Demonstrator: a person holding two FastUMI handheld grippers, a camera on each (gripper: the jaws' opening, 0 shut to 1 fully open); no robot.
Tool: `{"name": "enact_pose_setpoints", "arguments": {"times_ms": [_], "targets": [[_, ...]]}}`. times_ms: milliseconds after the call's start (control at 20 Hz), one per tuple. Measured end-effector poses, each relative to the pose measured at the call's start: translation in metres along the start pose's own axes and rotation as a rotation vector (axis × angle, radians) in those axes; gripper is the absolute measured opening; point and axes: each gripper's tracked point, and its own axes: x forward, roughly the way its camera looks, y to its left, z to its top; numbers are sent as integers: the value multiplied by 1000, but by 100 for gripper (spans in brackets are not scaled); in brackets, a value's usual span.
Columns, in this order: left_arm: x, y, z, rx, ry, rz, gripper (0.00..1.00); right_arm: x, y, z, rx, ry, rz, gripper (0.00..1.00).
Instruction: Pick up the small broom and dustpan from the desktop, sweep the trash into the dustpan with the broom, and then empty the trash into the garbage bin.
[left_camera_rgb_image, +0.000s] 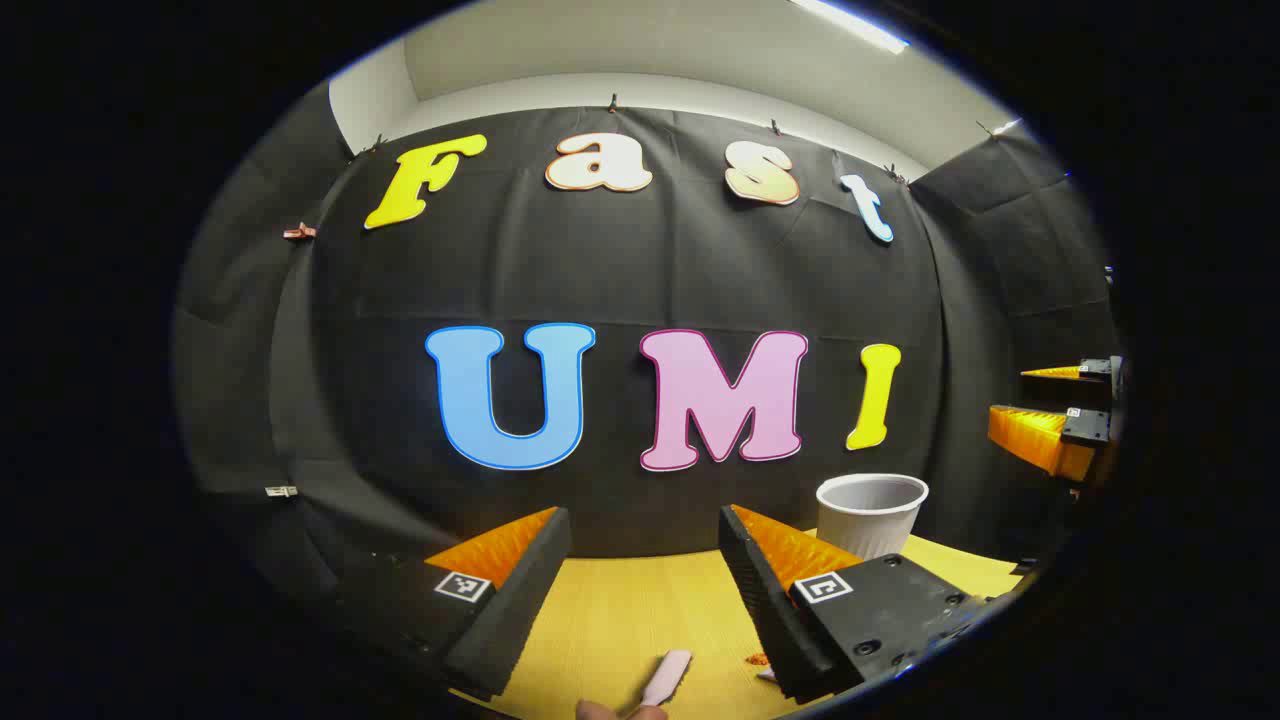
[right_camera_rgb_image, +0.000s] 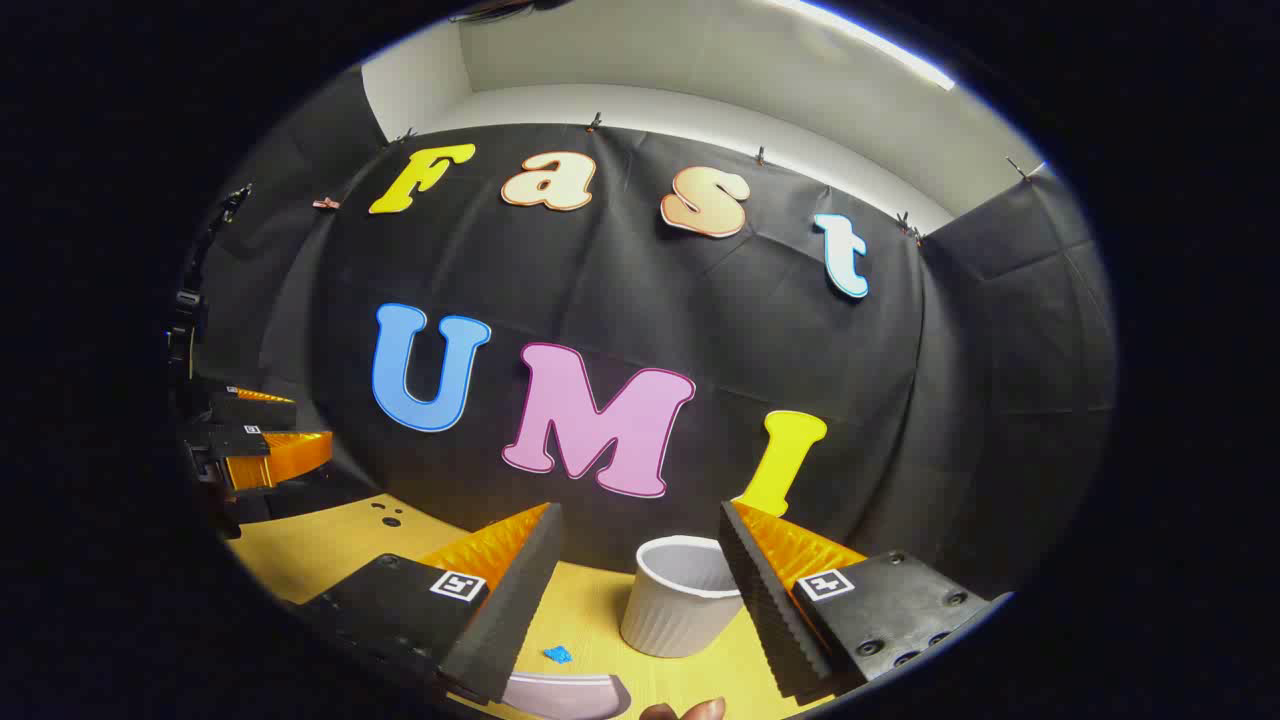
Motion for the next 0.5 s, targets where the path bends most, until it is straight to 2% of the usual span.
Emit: {"name": "enact_pose_setpoints", "arguments": {"times_ms": [500], "targets": [[-3,3,-11,0,30,-2,94,1,13,-14,9,32,38,97]]}}
